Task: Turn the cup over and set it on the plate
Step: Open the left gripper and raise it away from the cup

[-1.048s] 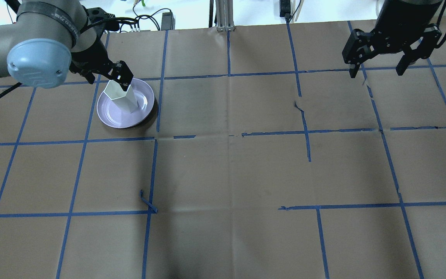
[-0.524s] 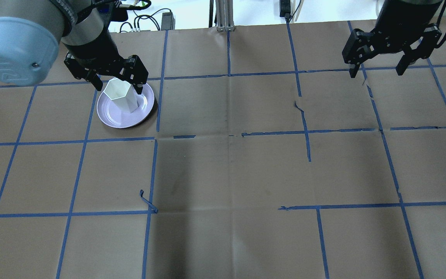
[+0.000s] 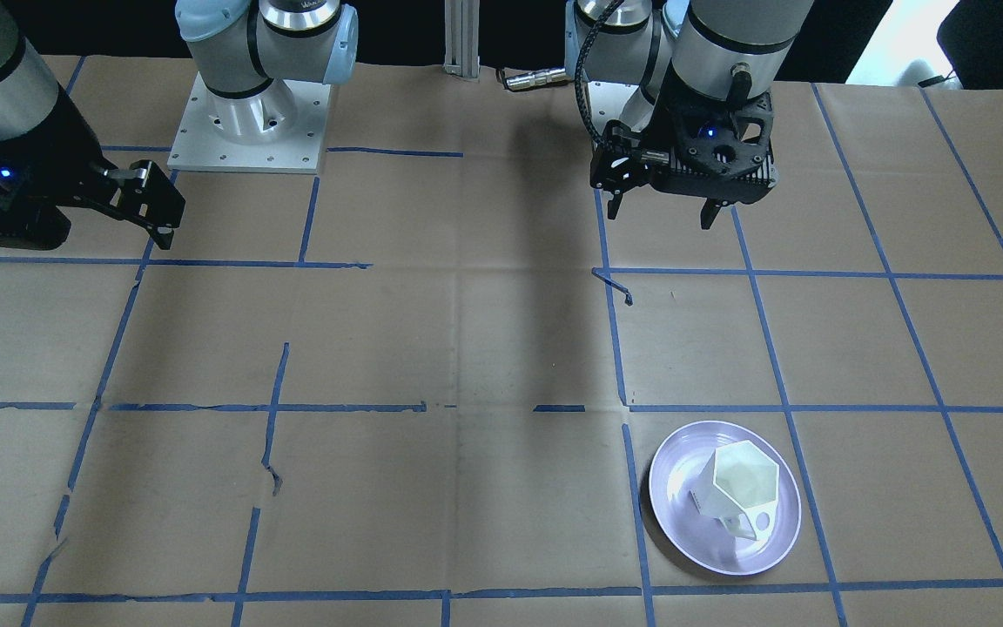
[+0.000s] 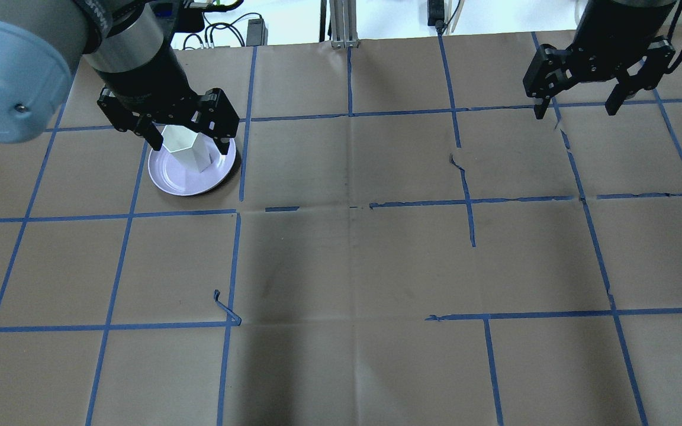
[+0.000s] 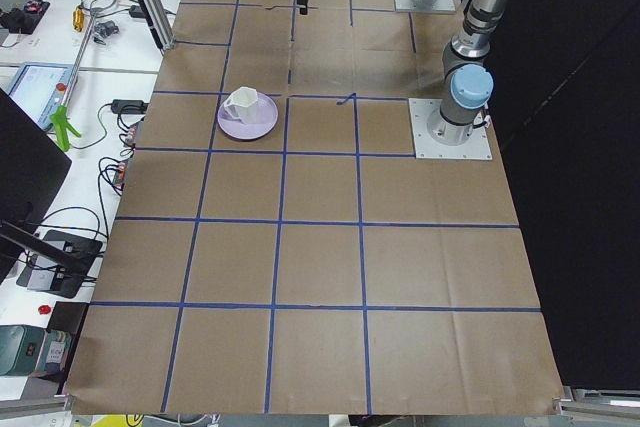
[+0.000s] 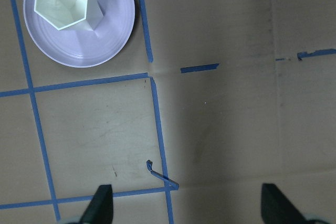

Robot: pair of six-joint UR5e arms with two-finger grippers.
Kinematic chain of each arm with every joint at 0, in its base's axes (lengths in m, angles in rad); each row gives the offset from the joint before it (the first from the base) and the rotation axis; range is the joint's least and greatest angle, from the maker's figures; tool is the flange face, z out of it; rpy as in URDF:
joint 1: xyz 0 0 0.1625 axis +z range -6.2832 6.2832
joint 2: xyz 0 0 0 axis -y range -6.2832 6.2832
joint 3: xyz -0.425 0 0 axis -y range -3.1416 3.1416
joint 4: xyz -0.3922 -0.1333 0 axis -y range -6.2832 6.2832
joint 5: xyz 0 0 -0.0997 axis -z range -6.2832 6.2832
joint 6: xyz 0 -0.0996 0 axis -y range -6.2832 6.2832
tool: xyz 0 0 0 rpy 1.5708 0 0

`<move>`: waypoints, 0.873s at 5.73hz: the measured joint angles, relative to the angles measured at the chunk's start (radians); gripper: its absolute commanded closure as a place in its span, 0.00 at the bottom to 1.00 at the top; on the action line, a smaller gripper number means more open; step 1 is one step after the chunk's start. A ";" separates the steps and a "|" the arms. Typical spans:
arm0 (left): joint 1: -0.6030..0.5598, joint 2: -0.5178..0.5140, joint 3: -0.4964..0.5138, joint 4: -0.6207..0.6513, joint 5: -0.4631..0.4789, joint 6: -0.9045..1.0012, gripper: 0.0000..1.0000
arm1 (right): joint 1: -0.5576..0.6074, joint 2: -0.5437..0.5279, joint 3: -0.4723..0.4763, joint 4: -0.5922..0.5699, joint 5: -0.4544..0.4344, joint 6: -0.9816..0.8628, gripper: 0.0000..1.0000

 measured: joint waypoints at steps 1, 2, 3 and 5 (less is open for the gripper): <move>0.008 0.003 -0.003 -0.004 0.000 0.004 0.01 | 0.000 0.000 0.000 0.000 0.000 0.000 0.00; 0.023 0.003 -0.007 -0.005 0.001 0.010 0.01 | 0.000 0.000 0.000 0.000 0.000 0.000 0.00; 0.036 0.003 -0.008 -0.006 0.000 0.014 0.01 | 0.000 0.000 0.000 0.000 0.000 0.000 0.00; 0.042 0.004 -0.009 -0.006 -0.004 0.016 0.01 | 0.000 0.000 0.000 0.000 0.000 0.000 0.00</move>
